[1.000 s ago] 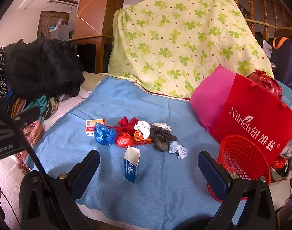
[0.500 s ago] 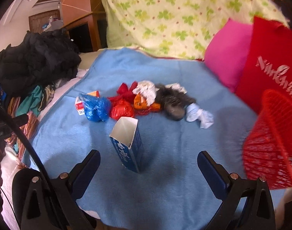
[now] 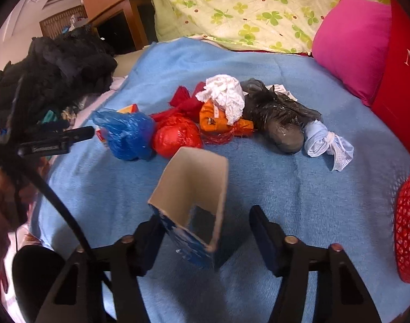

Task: Collect trash
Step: 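Grasp the white-and-blue carton with the right tool while the left grasps the orange-white medicine box, then carry both boxes over the red mesh basket and open both tools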

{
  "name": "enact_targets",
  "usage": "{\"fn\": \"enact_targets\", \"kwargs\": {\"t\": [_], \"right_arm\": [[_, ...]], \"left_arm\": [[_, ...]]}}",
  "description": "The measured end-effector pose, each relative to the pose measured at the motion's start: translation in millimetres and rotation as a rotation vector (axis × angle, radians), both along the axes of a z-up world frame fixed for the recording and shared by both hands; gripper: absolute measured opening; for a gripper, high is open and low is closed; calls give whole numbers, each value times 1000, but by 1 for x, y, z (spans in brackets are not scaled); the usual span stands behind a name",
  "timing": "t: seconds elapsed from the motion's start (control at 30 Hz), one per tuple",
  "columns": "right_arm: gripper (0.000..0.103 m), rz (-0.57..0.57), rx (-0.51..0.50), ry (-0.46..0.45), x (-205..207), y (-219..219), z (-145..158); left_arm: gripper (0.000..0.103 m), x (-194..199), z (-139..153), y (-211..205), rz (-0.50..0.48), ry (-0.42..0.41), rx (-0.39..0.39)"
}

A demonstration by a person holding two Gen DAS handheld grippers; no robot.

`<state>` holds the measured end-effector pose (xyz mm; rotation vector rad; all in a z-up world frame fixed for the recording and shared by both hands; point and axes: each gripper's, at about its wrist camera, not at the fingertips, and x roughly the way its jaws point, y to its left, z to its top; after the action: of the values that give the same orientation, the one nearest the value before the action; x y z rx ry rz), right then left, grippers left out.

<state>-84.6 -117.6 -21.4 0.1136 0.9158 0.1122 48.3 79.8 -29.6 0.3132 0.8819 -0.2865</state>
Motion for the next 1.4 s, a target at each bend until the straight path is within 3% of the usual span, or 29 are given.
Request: {"fn": "enact_targets", "kwargs": {"t": [0.2, 0.27, 0.3, 0.33, 0.67, 0.83, 0.93, 1.03, 1.2, 1.4], "right_arm": [[42, 12, 46, -4, 4, -10, -5], [40, 15, 75, -2, 5, -12, -4], [39, 14, 87, -1, 6, -14, -5], [39, 15, 92, -1, 6, -15, -6], [34, 26, 186, -46, -1, -26, 4], [34, 38, 191, -155, -15, -30, 26], [34, 43, 186, -247, -31, -35, 45], [34, 38, 170, -340, -50, -45, 65], [34, -38, 113, -478, -96, -75, 107], [34, -233, 56, -521, -152, -151, 138]], "left_arm": [[100, 23, -17, -12, -139, 45, 6], [86, 27, -21, -13, -164, 61, -2], [70, 29, -24, -14, -185, 90, -20], [64, 29, -26, -14, -192, 106, -28], [62, -10, -6, -5, -170, 22, -79], [62, -31, 31, 11, -101, -48, -99], [62, -53, 69, 4, -110, -108, -117], [62, -71, 99, -15, -152, -158, -131], [62, -104, 145, -84, -270, -186, -221], [62, -136, 169, -187, -441, -152, -324]]}}
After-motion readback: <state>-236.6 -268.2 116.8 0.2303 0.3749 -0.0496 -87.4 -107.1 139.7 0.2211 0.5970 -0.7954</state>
